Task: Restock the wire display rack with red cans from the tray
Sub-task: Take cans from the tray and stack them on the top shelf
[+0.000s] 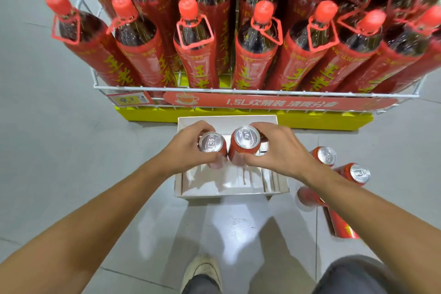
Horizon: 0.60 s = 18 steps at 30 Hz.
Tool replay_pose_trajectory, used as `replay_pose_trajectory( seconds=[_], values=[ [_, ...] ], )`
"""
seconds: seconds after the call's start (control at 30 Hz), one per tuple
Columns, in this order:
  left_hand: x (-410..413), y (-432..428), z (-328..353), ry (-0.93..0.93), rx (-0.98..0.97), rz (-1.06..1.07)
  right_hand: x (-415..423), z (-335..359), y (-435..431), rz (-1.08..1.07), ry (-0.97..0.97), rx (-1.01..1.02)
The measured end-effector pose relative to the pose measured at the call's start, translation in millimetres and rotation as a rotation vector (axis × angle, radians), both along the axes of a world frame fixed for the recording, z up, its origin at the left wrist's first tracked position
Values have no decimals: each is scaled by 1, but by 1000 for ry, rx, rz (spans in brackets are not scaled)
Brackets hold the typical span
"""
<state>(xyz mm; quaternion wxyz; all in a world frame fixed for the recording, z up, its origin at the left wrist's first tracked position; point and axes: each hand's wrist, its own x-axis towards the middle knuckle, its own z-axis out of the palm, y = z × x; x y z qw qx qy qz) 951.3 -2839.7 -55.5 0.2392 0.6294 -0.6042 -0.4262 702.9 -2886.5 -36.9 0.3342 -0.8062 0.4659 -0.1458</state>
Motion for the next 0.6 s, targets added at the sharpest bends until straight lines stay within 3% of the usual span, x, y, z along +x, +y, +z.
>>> replay_pose_trajectory(
  seconds=[0.17, 0.4, 0.6],
  values=[
    [-12, -6, 182, 155, -169, 19, -10, 177, -1, -61, -137, -136],
    [-20, -19, 571, 261, -308, -34, -22, 553, -4, -198, -253, -143],
    [-29, -56, 889, 288, -464, -155, -36, 874, -36, -246, -282, -267]
  ],
)
